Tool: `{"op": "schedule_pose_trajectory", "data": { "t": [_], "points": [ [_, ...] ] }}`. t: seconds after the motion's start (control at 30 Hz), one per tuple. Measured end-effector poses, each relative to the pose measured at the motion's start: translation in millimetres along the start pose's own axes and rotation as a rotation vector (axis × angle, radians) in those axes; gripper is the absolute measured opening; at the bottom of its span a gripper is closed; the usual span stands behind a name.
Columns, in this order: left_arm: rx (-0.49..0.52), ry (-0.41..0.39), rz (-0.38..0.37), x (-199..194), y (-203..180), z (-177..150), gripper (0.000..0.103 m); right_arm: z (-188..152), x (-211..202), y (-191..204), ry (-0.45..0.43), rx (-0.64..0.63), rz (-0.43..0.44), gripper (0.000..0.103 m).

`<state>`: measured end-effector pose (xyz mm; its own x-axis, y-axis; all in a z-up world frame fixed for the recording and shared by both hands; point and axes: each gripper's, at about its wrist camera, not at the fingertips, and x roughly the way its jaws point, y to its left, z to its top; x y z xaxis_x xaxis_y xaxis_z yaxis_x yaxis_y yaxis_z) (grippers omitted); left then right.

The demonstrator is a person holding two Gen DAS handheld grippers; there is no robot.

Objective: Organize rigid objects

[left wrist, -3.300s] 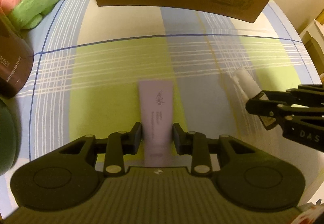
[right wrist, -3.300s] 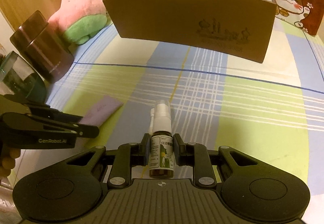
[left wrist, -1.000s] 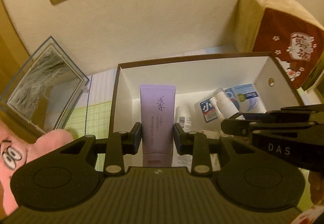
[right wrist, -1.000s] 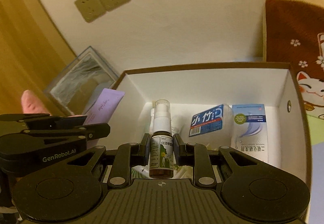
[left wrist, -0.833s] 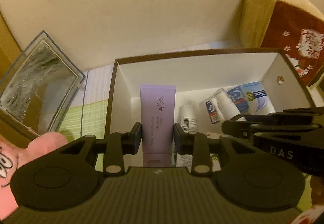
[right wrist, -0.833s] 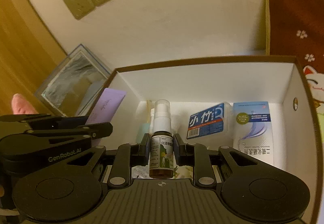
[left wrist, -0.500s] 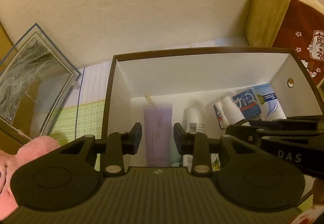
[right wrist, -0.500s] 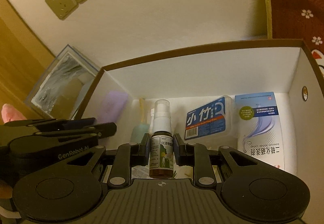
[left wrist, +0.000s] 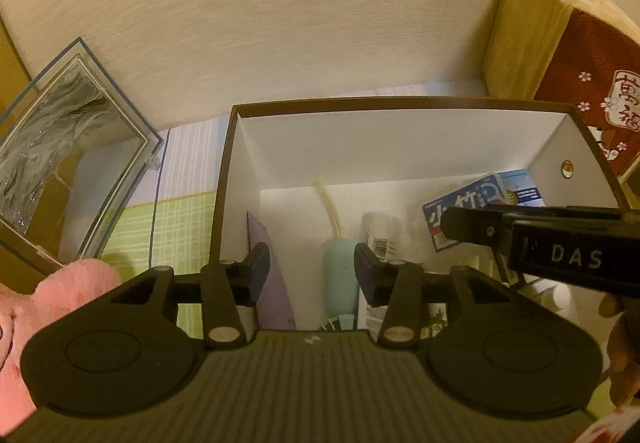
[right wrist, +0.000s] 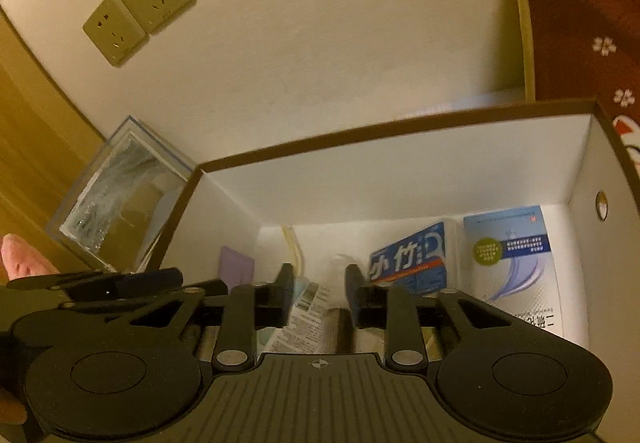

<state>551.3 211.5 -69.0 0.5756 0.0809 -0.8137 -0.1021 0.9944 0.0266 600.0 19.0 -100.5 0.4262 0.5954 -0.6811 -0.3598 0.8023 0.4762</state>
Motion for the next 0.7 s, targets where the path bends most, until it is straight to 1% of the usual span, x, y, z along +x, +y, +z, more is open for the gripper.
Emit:
{"op": "schedule_pose_trajectory", "data": {
  "t": [0.03,0.07,0.13,0.3,0.4,0.5,0.6,0.7],
  "points": [
    [0.001,-0.002,-0.005,-2.9,-0.5,-0.9,0.046,-0.5,-3.5,0.0,-0.006,0.004,0.004,0.046],
    [0.003,-0.005,-0.008,-5.8,-1.4,-1.9,0.047,-1.2,-7.2,0.0,-0.008,0.006,0.007,0.047],
    [0.010,-0.019,-0.010,-13.7,-4.1,-4.5,0.054,-3.5,-14.9,-0.4,-0.006,0.006,0.008,0.052],
    [0.003,-0.046,-0.025,-35.1,-9.0,-12.6,0.057,-15.1,-38.2,-1.5,-0.011,-0.015,0.005,0.060],
    [-0.010,-0.058,-0.028,-49.2,-13.0,-19.6,0.062,-24.9,-56.8,-0.5,-0.028,-0.052,-0.001,0.061],
    [-0.018,-0.076,-0.030,-67.3,-18.1,-27.8,0.063,-35.0,-74.9,2.0,-0.041,-0.082,-0.011,0.062],
    [-0.027,-0.092,-0.035,-86.0,-23.1,-37.7,0.067,-46.1,-94.5,4.8,-0.054,-0.102,-0.014,0.063],
    [-0.034,-0.100,-0.039,-104.2,-29.9,-49.5,0.067,-58.1,-113.5,6.5,-0.066,-0.114,-0.017,0.065]
  ]
}}
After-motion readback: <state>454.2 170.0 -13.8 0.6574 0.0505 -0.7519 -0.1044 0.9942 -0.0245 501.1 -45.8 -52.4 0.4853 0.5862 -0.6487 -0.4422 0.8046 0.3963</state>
